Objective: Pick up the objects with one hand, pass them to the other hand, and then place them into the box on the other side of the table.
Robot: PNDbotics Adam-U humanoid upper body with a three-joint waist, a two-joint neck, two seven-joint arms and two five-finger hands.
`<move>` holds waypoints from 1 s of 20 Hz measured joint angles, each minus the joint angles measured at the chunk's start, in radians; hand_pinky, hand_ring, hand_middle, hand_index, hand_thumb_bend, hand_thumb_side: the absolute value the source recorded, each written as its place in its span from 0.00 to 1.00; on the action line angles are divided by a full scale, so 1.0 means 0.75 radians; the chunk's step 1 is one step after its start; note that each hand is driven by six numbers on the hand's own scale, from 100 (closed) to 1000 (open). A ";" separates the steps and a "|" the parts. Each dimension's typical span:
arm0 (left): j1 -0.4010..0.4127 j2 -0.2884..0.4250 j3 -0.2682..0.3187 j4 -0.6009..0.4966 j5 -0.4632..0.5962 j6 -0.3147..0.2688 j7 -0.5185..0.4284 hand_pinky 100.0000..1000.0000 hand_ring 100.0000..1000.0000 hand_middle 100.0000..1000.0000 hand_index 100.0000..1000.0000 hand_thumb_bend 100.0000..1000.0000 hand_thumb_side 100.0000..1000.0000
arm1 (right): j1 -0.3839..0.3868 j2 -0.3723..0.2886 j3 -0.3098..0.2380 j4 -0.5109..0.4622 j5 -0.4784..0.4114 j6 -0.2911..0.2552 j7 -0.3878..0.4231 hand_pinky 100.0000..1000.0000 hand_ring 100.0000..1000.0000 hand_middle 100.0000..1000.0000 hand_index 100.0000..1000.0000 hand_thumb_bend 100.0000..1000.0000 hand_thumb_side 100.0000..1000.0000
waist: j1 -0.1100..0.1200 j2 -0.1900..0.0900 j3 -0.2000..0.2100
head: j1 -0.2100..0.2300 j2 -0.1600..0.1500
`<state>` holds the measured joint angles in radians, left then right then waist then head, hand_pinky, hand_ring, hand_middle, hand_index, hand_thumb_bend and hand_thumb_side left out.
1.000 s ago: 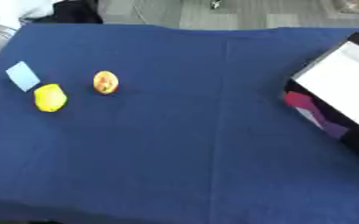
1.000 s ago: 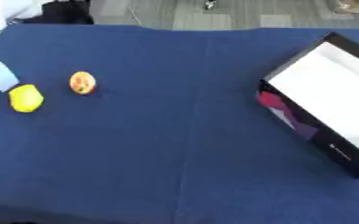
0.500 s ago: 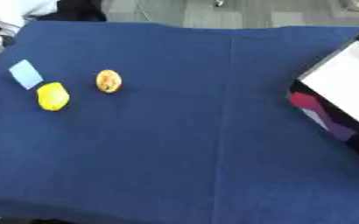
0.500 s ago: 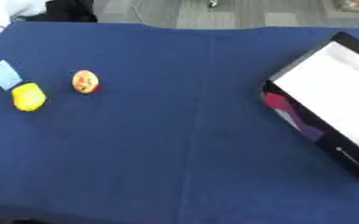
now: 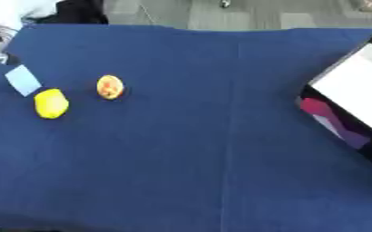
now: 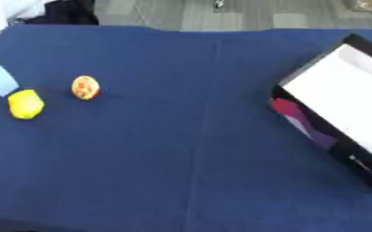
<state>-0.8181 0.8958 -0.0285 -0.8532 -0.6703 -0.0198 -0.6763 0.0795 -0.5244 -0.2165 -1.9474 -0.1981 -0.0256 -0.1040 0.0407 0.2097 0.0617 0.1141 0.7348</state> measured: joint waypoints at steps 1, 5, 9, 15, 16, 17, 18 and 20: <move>0.001 0.000 0.000 0.000 -0.030 0.001 -0.006 0.94 0.88 0.83 0.84 0.63 0.27 | 0.000 0.000 0.003 0.000 0.001 0.001 0.001 0.90 0.88 1.00 0.98 0.00 0.61 | 0.000 0.001 0.000 | 0.000 -0.003; 0.010 -0.002 0.000 0.002 -0.141 0.024 -0.010 0.94 0.89 0.84 0.85 0.66 0.22 | 0.000 0.001 0.005 0.000 0.006 0.002 0.004 0.90 0.88 1.00 0.98 0.00 0.61 | -0.004 0.003 0.000 | 0.006 -0.011; 0.014 -0.012 0.000 0.017 -0.212 0.051 -0.005 0.94 0.89 0.84 0.82 0.68 0.17 | 0.000 0.003 0.007 0.000 0.011 0.004 0.006 0.90 0.88 1.00 0.98 0.00 0.62 | -0.005 0.006 0.000 | 0.016 -0.015; 0.020 -0.019 0.010 0.057 -0.293 0.099 -0.008 0.95 0.90 0.83 0.81 0.68 0.14 | 0.000 0.018 0.012 0.001 0.022 0.005 0.007 0.90 0.88 1.00 0.98 0.00 0.62 | -0.009 0.019 -0.002 | 0.038 -0.038; 0.020 -0.022 0.014 0.063 -0.295 0.103 -0.010 0.96 0.90 0.83 0.81 0.65 0.16 | 0.000 0.021 0.012 0.001 0.024 0.006 0.006 0.90 0.88 1.00 0.98 0.00 0.62 | -0.010 0.021 -0.003 | 0.040 -0.043; 0.020 -0.025 0.019 0.068 -0.293 0.108 -0.011 0.96 0.90 0.83 0.81 0.62 0.17 | 0.000 0.024 0.012 0.001 0.025 0.006 0.005 0.90 0.88 1.00 0.98 0.00 0.62 | -0.011 0.021 -0.005 | 0.041 -0.047; 0.019 -0.025 0.024 0.073 -0.286 0.110 -0.013 0.96 0.90 0.83 0.82 0.59 0.18 | 0.001 0.025 0.012 0.001 0.028 0.006 0.005 0.90 0.88 1.00 0.98 0.00 0.62 | -0.011 0.023 -0.006 | 0.042 -0.053; 0.019 -0.025 0.031 0.083 -0.254 0.116 -0.016 0.97 0.91 0.83 0.82 0.56 0.20 | 0.001 0.026 0.011 0.003 0.034 0.007 0.004 0.90 0.88 1.00 0.98 0.00 0.63 | -0.011 0.030 -0.006 | 0.042 -0.062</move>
<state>-0.8036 0.8773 -0.0055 -0.7910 -0.8605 0.0672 -0.6886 0.0801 -0.5049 -0.2079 -1.9452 -0.1724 -0.0205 -0.1012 0.0323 0.2323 0.0568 0.1456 0.6880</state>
